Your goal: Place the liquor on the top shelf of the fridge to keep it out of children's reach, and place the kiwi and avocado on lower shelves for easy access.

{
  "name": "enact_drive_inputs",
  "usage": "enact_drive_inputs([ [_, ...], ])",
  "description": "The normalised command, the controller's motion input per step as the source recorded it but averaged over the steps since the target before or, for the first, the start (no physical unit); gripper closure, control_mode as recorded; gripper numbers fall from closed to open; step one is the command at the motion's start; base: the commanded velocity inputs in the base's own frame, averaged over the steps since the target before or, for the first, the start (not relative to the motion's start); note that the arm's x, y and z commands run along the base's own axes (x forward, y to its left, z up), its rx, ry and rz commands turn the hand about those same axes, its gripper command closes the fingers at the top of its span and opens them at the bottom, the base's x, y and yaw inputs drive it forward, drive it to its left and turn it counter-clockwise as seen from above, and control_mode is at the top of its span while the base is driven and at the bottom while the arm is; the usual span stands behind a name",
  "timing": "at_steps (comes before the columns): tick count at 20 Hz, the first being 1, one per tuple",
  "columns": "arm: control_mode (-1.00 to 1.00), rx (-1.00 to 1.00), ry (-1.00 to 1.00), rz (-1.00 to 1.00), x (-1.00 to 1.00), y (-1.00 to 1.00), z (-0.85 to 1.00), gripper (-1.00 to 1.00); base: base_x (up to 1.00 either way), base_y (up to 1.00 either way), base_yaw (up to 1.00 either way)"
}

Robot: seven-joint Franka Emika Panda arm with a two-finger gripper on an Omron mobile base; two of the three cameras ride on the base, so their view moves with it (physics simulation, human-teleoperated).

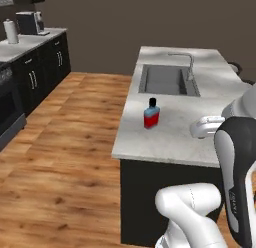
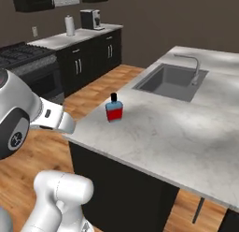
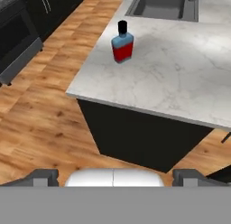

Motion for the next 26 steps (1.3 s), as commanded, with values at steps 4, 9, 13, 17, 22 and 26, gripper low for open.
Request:
enact_drive_inputs([
  [4,1.00,0.00,0.00,0.00,0.00,0.00,0.00,-1.00,0.28,0.36,-0.36],
  [9,1.00,0.00,0.00,0.00,0.00,0.00,0.00,-1.00,0.07,0.54,-0.31],
  [13,1.00,0.00,0.00,0.00,0.00,0.00,0.00,-1.00,0.00,0.83,-0.25],
  [17,1.00,0.00,0.00,0.00,0.00,0.00,0.00,-1.00,0.00,0.99,-0.27],
  [22,1.00,0.00,0.00,0.00,0.00,0.00,0.00,-1.00,0.20,0.91,-0.39],
  [26,1.00,0.00,0.00,0.00,0.00,0.00,0.00,-1.00,0.37,0.72,-0.52],
])
